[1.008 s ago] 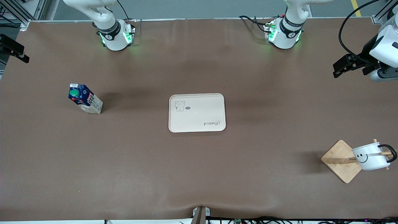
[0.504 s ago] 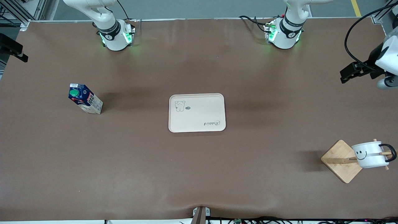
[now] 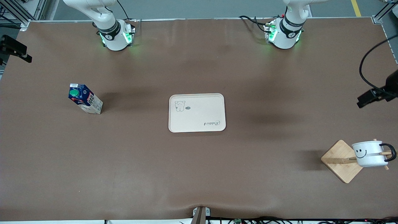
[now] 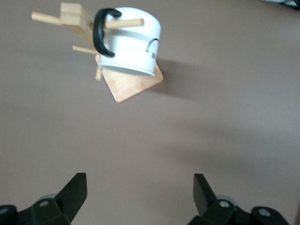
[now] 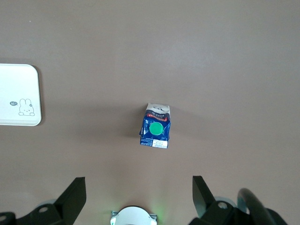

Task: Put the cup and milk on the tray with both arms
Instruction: 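Move the left gripper toward the white mug on the wooden stand, then grasp the white mug rim with the left gripper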

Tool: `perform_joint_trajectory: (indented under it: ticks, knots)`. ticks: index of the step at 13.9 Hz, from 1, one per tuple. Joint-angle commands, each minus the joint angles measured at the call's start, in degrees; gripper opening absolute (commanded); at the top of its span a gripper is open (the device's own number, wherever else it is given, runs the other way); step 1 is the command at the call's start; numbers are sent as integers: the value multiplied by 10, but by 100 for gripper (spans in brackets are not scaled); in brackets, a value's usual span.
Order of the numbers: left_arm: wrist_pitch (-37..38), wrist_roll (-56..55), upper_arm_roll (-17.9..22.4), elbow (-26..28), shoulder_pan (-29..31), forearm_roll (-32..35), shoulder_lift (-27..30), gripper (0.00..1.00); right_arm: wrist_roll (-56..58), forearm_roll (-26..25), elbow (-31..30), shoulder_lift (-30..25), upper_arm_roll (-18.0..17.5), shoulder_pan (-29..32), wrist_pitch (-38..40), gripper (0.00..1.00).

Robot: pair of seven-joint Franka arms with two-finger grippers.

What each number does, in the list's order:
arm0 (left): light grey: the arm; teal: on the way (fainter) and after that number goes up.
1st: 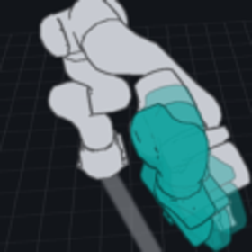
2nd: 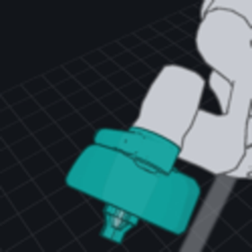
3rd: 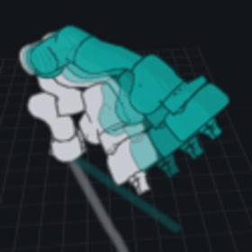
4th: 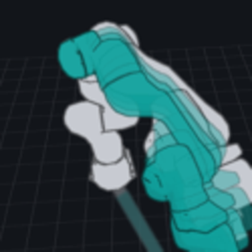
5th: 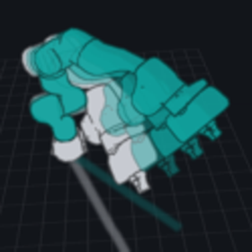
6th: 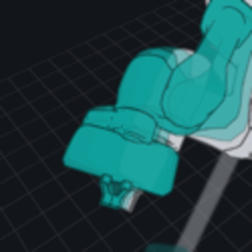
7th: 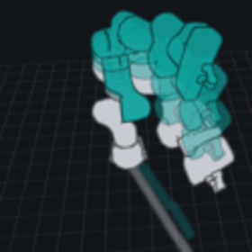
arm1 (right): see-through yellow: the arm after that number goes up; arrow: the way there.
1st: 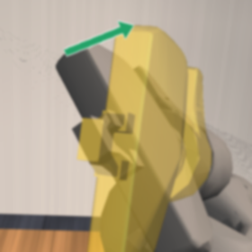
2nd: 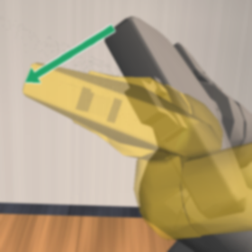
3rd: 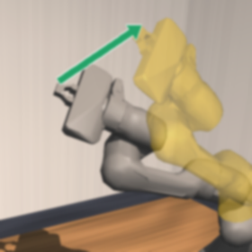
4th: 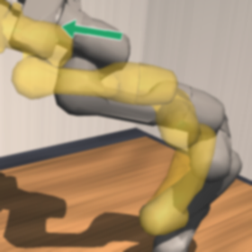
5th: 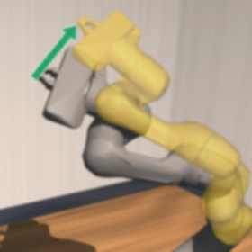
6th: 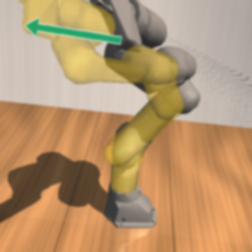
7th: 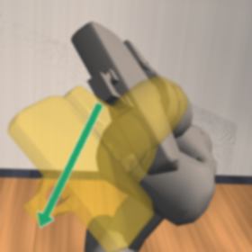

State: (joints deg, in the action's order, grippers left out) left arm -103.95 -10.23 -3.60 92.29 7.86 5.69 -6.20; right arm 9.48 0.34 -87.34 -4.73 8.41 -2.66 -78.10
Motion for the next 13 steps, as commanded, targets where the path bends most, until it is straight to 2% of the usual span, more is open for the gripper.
perform_joint_trajectory:
  ticks: [1, 3, 7, 13]
  knots:
    - [-47, -28, -3, -2, 20, 4, -30, 100, -7, -3, 9, 9, 3, -2, 14, 100]
    - [-78, -60, -4, -2, 23, 4, -53, 100, -6, -13, 10, 37, 4, 1, 17, 100]
    - [-140, -116, -4, 0, 22, 5, -79, 100, -9, -12, 10, 38, 5, 3, 26, 100]
    - [-307, -245, -7, 90, 9, 13, -82, 100, -4, -11, 22, 39, 6, 13, 44, 100]
